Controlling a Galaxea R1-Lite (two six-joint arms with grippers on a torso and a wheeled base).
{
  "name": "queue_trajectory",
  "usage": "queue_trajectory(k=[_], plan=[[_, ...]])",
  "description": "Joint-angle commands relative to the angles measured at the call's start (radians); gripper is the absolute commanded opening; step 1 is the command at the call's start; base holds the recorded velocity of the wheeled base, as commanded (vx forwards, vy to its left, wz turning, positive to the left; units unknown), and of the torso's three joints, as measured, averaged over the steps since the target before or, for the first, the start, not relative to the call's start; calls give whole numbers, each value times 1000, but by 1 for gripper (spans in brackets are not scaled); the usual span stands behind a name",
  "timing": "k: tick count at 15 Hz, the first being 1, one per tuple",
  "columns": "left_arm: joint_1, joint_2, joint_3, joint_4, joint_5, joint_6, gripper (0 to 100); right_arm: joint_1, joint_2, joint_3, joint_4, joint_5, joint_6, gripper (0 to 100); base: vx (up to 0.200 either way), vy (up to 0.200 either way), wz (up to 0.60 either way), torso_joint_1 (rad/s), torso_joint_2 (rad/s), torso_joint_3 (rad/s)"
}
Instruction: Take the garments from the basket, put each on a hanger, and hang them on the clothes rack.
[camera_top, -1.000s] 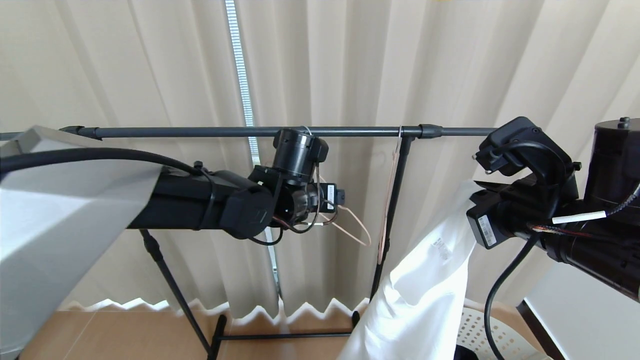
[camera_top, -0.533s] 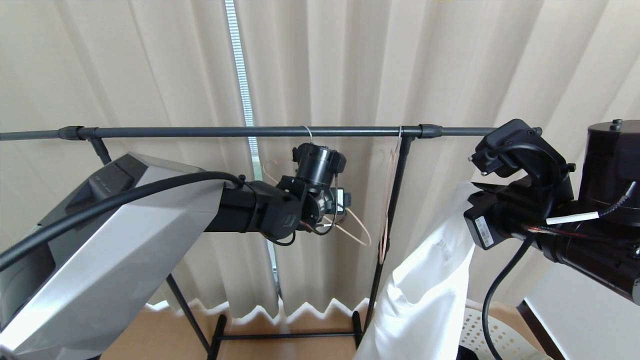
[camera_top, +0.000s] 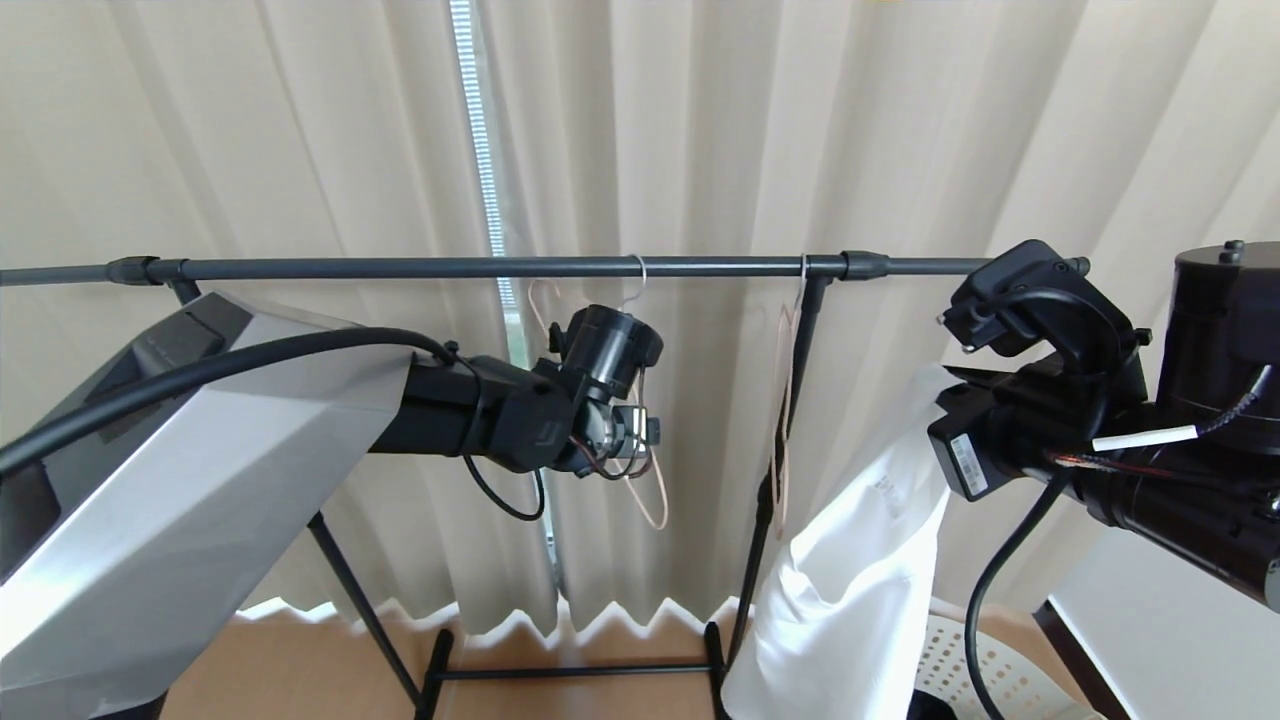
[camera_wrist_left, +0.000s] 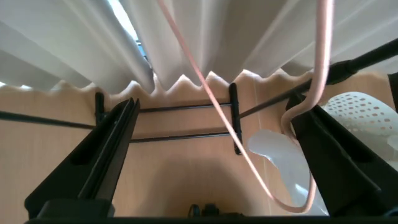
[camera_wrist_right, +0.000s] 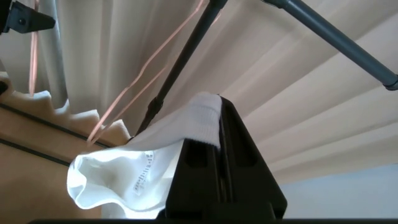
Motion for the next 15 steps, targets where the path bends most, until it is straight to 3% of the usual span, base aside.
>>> queue_trajectory(k=[1, 5, 15], plan=[[19, -25, 9, -1, 15, 3, 100, 0, 0, 0, 0, 0, 0, 0, 0, 0, 0, 0, 0, 0], [24, -20, -11, -1, 33, 13, 100, 0, -3, 0, 0, 0, 0, 0, 0, 0, 0, 0, 0, 0], [-65, 106, -218, -6, 32, 18, 100, 0, -5, -2, -2, 0, 0, 0, 0, 0, 0, 0, 0, 0]])
